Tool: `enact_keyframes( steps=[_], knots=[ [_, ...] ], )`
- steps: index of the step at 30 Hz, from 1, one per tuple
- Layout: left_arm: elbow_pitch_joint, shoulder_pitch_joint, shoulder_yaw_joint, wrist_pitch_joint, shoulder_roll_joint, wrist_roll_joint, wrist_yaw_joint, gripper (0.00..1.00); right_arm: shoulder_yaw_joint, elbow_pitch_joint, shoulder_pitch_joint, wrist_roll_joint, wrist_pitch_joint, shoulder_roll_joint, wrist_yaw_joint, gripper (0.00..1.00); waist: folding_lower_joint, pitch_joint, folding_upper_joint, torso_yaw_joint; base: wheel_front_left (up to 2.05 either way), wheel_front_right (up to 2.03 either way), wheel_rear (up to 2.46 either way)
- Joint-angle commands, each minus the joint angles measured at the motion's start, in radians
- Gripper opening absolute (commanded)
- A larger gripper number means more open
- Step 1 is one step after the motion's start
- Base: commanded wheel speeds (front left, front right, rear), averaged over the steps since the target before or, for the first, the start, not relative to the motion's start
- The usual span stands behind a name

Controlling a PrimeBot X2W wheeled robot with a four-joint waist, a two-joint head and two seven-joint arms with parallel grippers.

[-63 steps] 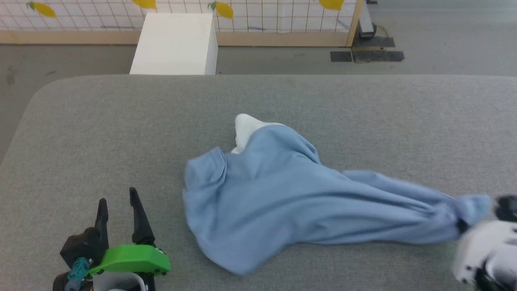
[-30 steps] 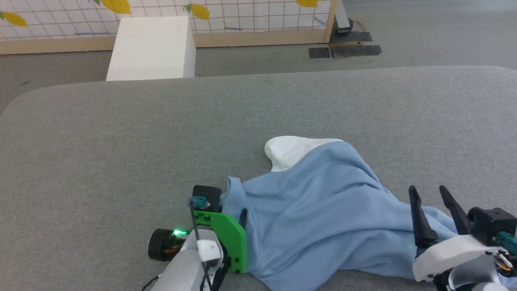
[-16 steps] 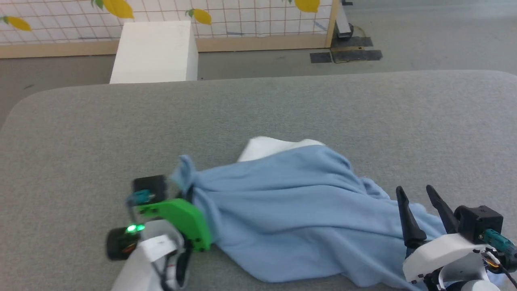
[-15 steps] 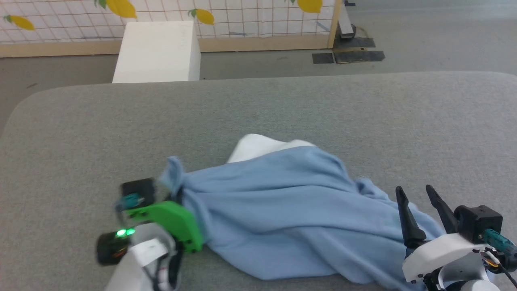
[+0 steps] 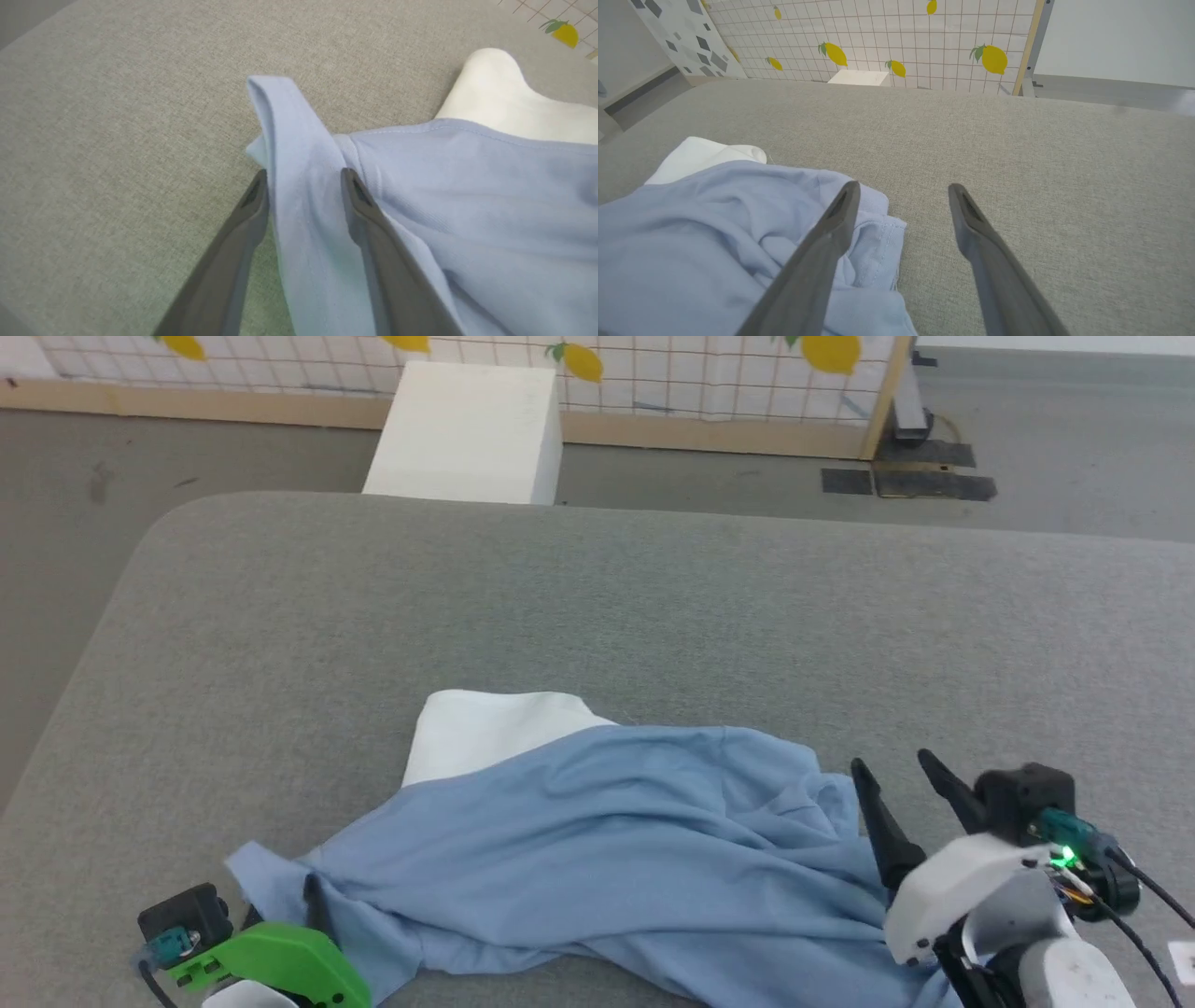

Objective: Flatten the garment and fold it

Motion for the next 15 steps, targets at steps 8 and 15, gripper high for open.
enact_keyframes(
  steps=[8,15],
  knots=[
    [-0.008,-0.046,-0.003,-0.332,-0.055,0.038,-0.076,1.0,0.058,0.15,-0.151,0.043,0.22,-0.033,-0.001,1.0,0.0,0.032,0.0,0.081,0.0,0.0,0.0],
    [0.003,-0.093,-0.002,-0.376,-0.083,0.099,-0.125,1.0,0.078,0.317,-0.249,0.009,0.55,-0.051,-0.001,1.0,0.0,0.053,0.0,0.103,0.0,0.0,0.0]
  ],
)
